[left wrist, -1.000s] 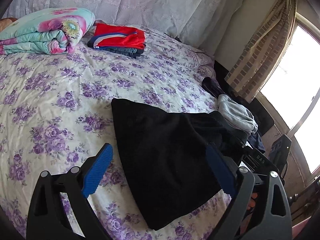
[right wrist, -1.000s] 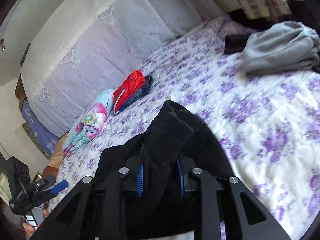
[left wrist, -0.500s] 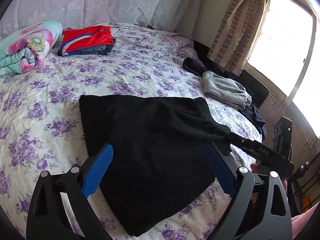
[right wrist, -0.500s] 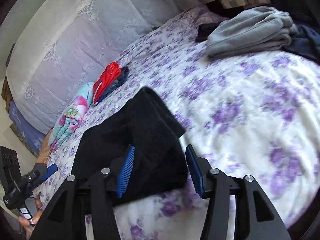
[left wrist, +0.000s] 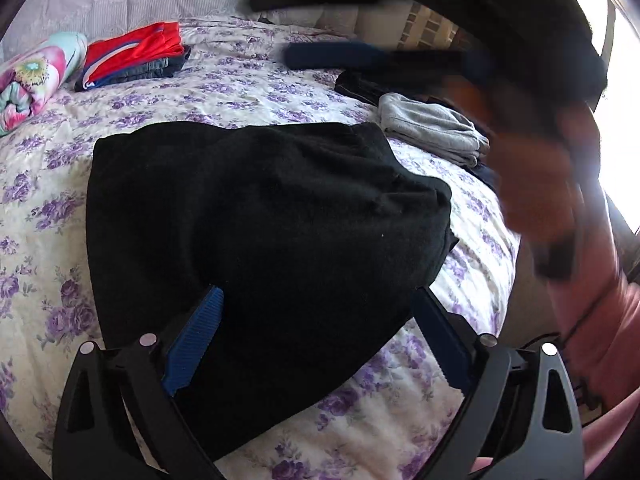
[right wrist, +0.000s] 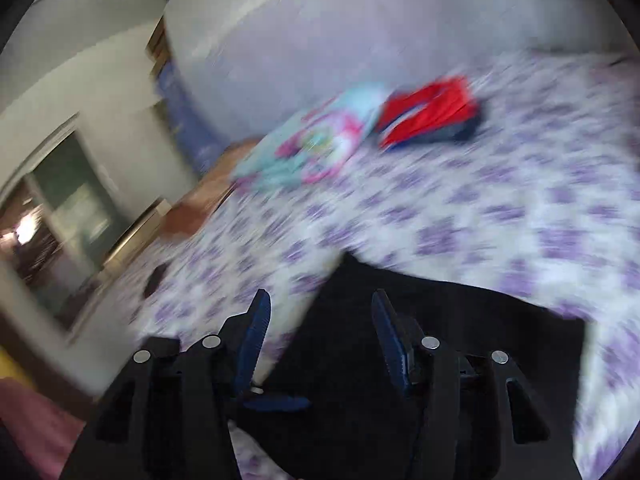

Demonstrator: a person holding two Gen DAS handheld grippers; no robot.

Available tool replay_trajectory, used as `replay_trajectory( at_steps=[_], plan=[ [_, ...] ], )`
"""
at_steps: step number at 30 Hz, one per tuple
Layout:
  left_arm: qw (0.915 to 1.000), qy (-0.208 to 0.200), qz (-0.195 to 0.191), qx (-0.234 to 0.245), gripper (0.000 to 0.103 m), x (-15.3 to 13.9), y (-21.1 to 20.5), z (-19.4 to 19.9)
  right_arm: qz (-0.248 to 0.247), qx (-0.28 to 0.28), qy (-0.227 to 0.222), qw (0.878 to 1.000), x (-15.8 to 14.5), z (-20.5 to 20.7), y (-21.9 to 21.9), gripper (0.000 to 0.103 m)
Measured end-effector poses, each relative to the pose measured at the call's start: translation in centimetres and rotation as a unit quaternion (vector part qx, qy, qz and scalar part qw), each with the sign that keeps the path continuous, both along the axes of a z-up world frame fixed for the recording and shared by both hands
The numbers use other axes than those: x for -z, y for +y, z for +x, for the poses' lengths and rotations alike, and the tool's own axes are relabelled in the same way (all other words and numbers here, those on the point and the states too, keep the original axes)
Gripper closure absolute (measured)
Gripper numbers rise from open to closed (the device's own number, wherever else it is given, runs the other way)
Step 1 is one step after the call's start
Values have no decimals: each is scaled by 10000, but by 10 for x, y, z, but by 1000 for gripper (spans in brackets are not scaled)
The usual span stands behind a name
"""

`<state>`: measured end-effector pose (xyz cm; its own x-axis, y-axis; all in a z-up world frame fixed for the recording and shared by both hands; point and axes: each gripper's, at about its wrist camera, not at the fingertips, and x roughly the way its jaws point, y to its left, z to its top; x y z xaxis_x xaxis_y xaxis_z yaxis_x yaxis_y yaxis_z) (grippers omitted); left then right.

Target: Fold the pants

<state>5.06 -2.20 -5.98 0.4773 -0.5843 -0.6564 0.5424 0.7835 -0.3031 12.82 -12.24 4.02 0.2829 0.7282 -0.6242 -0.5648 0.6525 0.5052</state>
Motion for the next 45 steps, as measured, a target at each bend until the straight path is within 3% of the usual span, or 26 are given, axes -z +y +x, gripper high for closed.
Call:
replay_trajectory(
  at_steps=[3, 6, 8, 9, 11, 12, 16, 19, 22, 25, 26, 27, 29, 31, 33, 35, 36, 38, 42, 45],
  plan=[
    [9999, -134, 56, 6, 8, 0, -2, -2, -151, -561, 986, 9934, 33, 51, 43, 49],
    [9998, -166, 51, 42, 8, 2, -1, -2, -860, -488, 1431, 9848, 81, 85, 65, 53],
    [9998, -180, 97, 56, 7, 3, -2, -2, -1034, -335, 1512, 9825, 104, 100, 61, 79],
    [9997, -171, 133, 58, 7, 4, -3, -1, -844, -201, 1558, 9840, 104, 108, 51, 90],
    [9998, -158, 89, 111, 5, 4, -2, -1, -989, 600, 1104, 9871, 82, 111, 27, 75],
    [9998, -146, 53, 128, 5, 5, -1, -2, -1069, 920, 787, 9869, 64, 105, 11, 57],
    [9998, -72, -128, 147, 5, 6, 5, 0, -363, 954, 558, 9932, 11, 54, -37, 58],
    [9998, -77, -118, 143, 5, 6, 5, -1, -243, 894, 299, 9952, -8, -5, -63, 58],
    [9998, -154, 35, 127, 5, 7, 0, -4, -220, 780, 163, 9966, 4, -60, -82, 56],
    [9995, -218, 187, 106, 5, 7, -2, -6, -642, 957, 156, 9932, 46, -92, -99, 52],
    [9995, -227, 208, 109, 5, 7, -4, -7, -805, 1058, 209, 9909, 62, -96, -105, 56],
    [9994, -239, 222, 130, 5, 7, -5, -8, -642, 1111, 184, 9916, 70, -103, -116, 64],
    [9990, -271, 339, 118, 5, 7, -8, -8, -448, 1340, 178, 9898, 62, -111, -127, 61],
    [9984, -320, 461, 87, 5, 8, -11, -9, -139, 1451, -158, 9892, 41, -126, -132, 45],
    [9980, -356, 526, 62, 5, 8, -12, -11, 206, 1278, -453, 9905, 31, -143, -133, 42],
    [9977, -374, 567, 42, 5, 8, -13, -11, 230, 1204, -283, 9921, 46, -148, -131, 41],
    [9976, -376, 578, 36, 5, 8, -13, -11, 4, 1280, -71, 9917, 62, -147, -130, 41],
    [9972, -401, 628, 43, 5, 8, -14, -12, 9, 1355, 157, 9906, 85, -148, -136, 47],
    [9944, -536, 907, -30, 4, 10, -19, -15, 367, 1503, 132, 9879, 79, -155, -146, 46],
    [9940, -549, 942, -65, 4, 10, -20, -15, 177, 1514, 64, 9883, 72, -162, -144, 45]
  ],
)
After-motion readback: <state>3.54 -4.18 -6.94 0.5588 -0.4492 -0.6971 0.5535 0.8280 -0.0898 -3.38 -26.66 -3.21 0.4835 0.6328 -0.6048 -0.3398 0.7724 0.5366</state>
